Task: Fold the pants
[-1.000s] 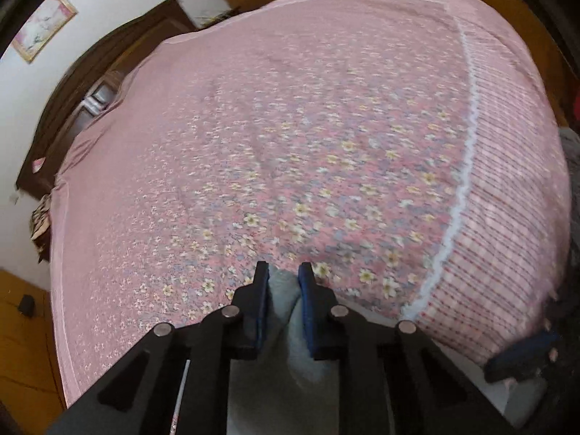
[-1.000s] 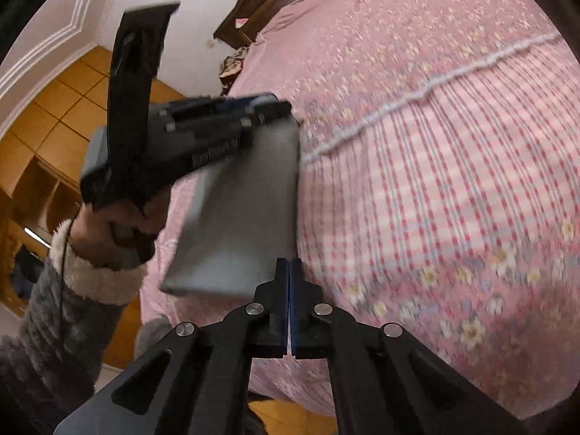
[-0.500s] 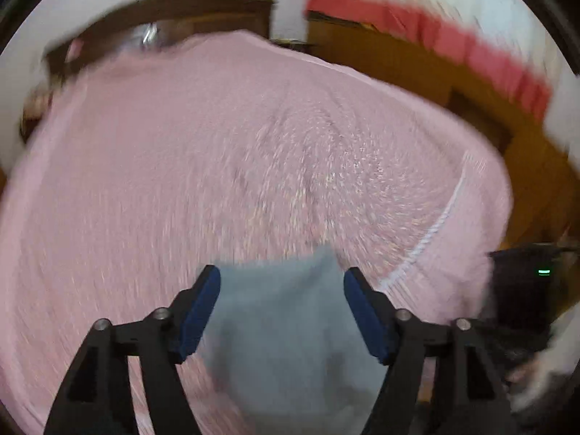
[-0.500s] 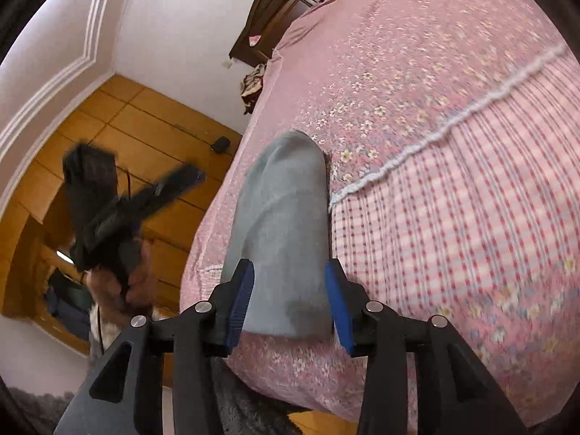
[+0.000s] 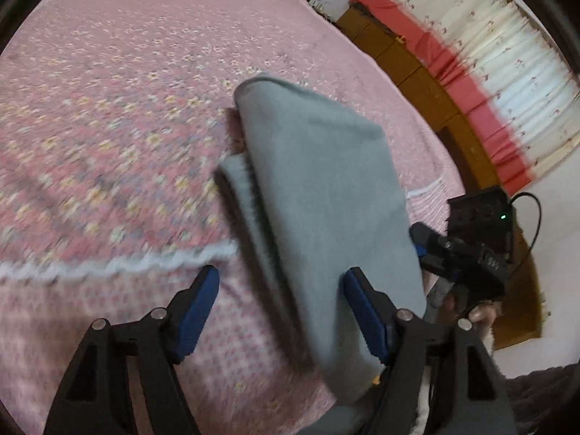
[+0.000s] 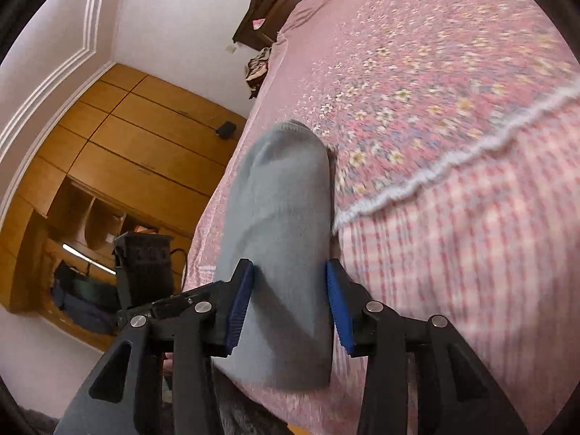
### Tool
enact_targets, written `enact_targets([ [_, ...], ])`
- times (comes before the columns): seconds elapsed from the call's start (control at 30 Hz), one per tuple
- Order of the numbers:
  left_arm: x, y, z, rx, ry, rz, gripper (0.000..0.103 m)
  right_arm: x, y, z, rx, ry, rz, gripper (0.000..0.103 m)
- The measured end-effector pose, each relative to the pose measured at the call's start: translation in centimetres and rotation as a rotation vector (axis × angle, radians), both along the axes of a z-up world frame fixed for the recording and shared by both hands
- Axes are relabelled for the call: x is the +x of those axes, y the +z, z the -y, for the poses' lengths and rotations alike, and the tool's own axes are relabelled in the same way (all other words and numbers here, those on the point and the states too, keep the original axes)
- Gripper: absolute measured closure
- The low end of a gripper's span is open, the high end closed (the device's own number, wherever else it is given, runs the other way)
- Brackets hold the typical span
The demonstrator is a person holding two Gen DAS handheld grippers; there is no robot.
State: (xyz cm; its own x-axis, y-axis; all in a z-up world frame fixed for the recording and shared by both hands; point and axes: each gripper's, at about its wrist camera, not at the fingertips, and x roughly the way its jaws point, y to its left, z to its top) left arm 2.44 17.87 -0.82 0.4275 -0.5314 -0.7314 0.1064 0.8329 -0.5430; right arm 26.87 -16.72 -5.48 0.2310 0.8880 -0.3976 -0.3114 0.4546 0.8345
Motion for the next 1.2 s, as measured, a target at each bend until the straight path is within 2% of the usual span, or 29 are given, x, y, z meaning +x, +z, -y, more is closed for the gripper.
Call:
enact_targets([
  [0.07,1.3,-0.3,0.2,-0.027,-0.002,0.003,0.024,0.9,-0.4,-0.6,0.035,0.021,-0.013,0.059],
  [0.13,2.5,-0.5,0.3,-0.059,-0.013,-0.006,0.016,1.7,-0.8,-1.0,0.07,0.041,-0.024,0.059],
  [0.2,2.9,-0.4,0.3,-0.074,-0.017,-0.001,0.014,2.2,-0.6,-1.4,0.093,0.052,-0.026,0.059],
  [0.27,2.4,0.1,0.6,-0.07,-0.017,0.013,0.014,2.0,-0.6,-1.5,0.094,0.071,-0.023,0.059],
  [0.37,1.0,0.6,1.8,-0.092,-0.074,0.031,0.025,1.1,-0.3,-1.5,0.093,0.101,-0.018,0.06],
  [0.47,0.1,-0.3,2.3,-0.097,-0.092,0.044,0.026,1.0,-0.5,-2.0,0.089,0.091,-0.005,0.059],
  [0.6,1.6,-1.1,1.5,-0.247,-0.012,0.036,0.024,2.2,-0.6,-3.9,0.094,0.059,-0.039,0.062],
  [0.63,1.7,-0.9,1.6,-0.247,0.002,0.039,0.033,2.2,0.0,-4.1,0.08,0.053,-0.03,0.068],
  [0.7,1.6,0.4,1.8,-0.219,0.023,0.067,0.06,1.7,1.8,-3.8,0.049,0.049,0.02,0.071],
  [0.73,1.4,0.9,2.0,-0.237,0.032,0.074,0.066,1.3,3.1,-3.3,0.052,0.052,0.051,0.072],
  [0.83,0.5,3.3,2.6,-0.32,0.038,0.127,0.067,1.8,6.9,-1.1,0.05,0.075,0.087,0.072],
  [0.97,2.5,7.3,5.7,-0.318,0.017,0.175,0.066,5.5,10.0,1.6,0.0,0.12,0.066,0.071],
  [1.1,6.5,8.0,8.1,-0.308,0.013,0.17,0.066,10.8,9.0,3.4,-0.06,0.181,-0.011,0.07],
  [1.2,10.6,5.1,10.2,-0.297,0.029,0.129,0.065,14.0,5.0,4.0,-0.107,0.194,-0.08,0.069],
])
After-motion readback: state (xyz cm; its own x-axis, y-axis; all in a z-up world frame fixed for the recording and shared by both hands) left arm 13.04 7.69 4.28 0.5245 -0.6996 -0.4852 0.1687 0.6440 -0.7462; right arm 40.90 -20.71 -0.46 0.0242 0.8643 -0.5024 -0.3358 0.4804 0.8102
